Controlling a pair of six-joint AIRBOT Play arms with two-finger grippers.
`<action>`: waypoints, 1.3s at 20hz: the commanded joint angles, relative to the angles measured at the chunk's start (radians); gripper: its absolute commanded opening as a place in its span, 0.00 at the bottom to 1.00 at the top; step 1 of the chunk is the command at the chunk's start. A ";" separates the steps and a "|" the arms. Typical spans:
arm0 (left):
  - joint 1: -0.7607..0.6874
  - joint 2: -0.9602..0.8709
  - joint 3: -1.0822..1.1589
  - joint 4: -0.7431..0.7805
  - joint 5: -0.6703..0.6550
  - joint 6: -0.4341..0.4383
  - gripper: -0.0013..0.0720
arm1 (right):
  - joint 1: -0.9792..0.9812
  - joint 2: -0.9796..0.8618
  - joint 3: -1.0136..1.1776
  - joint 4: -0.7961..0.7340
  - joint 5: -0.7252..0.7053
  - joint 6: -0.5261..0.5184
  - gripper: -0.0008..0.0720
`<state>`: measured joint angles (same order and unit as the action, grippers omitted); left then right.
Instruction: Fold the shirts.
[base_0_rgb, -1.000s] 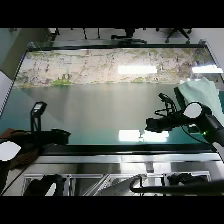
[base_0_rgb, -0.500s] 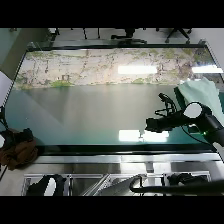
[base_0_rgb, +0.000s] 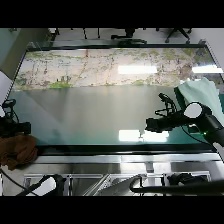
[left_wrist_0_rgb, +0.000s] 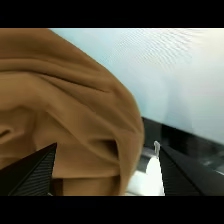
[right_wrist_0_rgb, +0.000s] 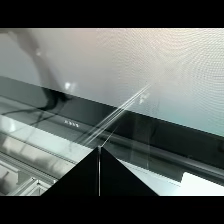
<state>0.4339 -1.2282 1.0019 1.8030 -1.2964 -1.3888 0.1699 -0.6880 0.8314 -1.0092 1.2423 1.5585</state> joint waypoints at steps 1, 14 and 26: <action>0.050 -0.164 0.053 0.003 -0.092 0.061 0.99 | 0.001 0.000 0.000 0.000 0.000 0.000 0.04; 0.252 -0.312 0.064 0.008 -0.113 0.016 0.03 | 0.001 0.000 0.000 0.000 0.000 0.000 0.04; -0.236 0.033 0.374 -0.700 -0.055 0.074 0.03 | 0.001 0.000 0.000 0.000 0.000 0.000 0.04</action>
<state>0.3634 -1.2663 1.2690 1.3205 -1.3621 -1.3224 0.1699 -0.6880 0.8314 -1.0092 1.2427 1.5585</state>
